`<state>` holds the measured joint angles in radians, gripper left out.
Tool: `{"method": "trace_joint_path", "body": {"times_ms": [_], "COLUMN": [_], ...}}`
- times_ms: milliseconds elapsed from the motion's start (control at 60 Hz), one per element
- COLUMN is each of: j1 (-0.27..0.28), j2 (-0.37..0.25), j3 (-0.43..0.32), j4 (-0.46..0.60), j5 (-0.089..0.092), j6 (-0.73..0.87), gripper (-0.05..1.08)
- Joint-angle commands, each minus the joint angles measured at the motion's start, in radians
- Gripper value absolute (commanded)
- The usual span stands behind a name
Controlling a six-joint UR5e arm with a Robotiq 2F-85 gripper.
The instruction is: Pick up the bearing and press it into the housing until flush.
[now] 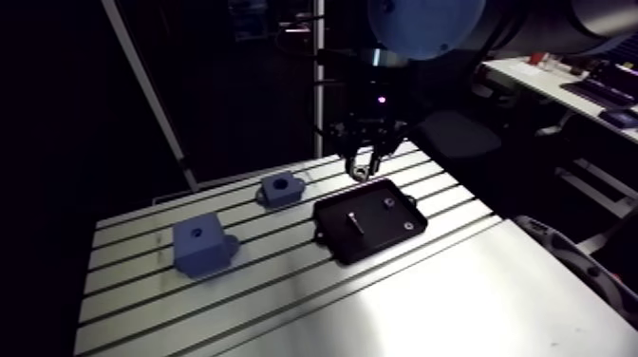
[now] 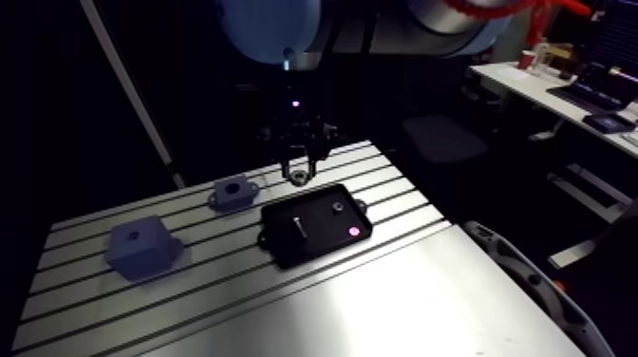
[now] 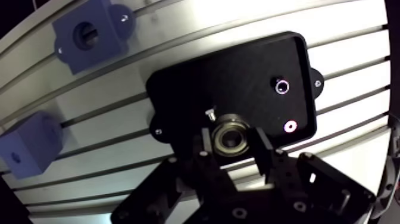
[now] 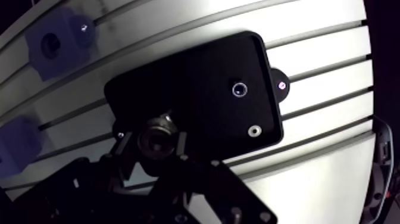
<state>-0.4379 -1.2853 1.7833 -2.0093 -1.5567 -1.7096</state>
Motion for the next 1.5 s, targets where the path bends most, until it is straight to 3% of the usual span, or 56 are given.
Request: {"method": "trace_joint_path", "body": {"times_ms": [17, 100, 233, 367, 700, 1500], "j1": [0.059, 0.081, 0.14, 0.186, 0.241, 0.265], "j2": [-0.002, 0.016, 0.078, 0.131, 0.212, 0.308], "j3": [-0.079, -0.102, -0.164, -0.216, -0.306, -0.31], "j4": [0.04, 0.04, 0.042, 0.042, 0.062, 0.022], "j5": [-0.007, -0.011, -0.04, -0.048, -0.046, -0.039], "j6": [-0.101, -0.12, -0.13, -0.136, -0.122, -0.069], "gripper": [0.68, 0.69, 0.69, 0.69, 0.69, 0.69]}}
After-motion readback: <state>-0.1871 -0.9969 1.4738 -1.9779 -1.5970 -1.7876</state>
